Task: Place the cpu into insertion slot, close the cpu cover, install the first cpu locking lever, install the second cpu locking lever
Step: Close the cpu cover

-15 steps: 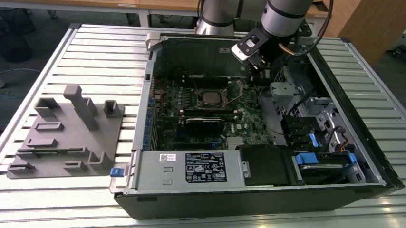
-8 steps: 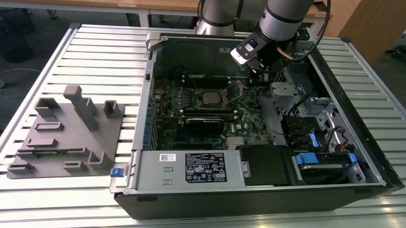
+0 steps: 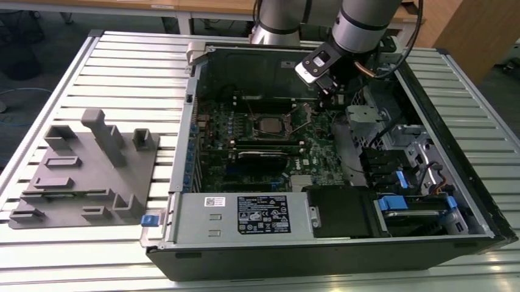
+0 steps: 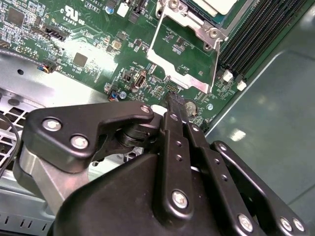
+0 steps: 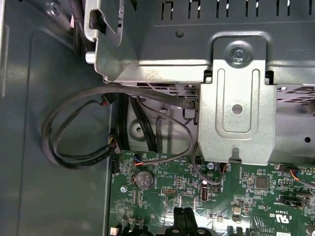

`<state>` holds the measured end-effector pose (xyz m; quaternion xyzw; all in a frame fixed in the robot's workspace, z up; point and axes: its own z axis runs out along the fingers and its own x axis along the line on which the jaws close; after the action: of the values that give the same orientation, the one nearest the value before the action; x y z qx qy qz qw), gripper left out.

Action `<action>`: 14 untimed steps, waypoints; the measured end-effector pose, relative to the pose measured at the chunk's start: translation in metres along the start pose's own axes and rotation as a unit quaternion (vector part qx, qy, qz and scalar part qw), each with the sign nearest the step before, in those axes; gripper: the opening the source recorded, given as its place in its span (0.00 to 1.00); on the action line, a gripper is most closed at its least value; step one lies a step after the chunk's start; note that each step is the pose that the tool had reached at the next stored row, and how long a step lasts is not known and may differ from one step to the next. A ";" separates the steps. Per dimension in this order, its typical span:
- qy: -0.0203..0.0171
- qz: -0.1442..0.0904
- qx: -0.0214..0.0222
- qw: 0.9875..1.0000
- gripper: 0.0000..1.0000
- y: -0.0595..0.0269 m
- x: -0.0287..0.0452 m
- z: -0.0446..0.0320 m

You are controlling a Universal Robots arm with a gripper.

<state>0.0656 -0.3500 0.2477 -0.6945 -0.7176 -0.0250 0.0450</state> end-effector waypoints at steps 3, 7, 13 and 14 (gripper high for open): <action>0.000 0.000 0.000 1.000 0.11 0.0000 0.0000 0.0000; 0.000 0.000 0.000 1.000 0.11 0.0000 0.0000 0.0009; 0.000 0.000 0.000 1.000 0.11 0.0001 -0.0003 0.0030; 0.000 0.000 0.000 1.000 0.11 0.0000 -0.0003 0.0031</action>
<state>0.0655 -0.3500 0.2446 -0.6946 -0.7176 -0.0250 0.0450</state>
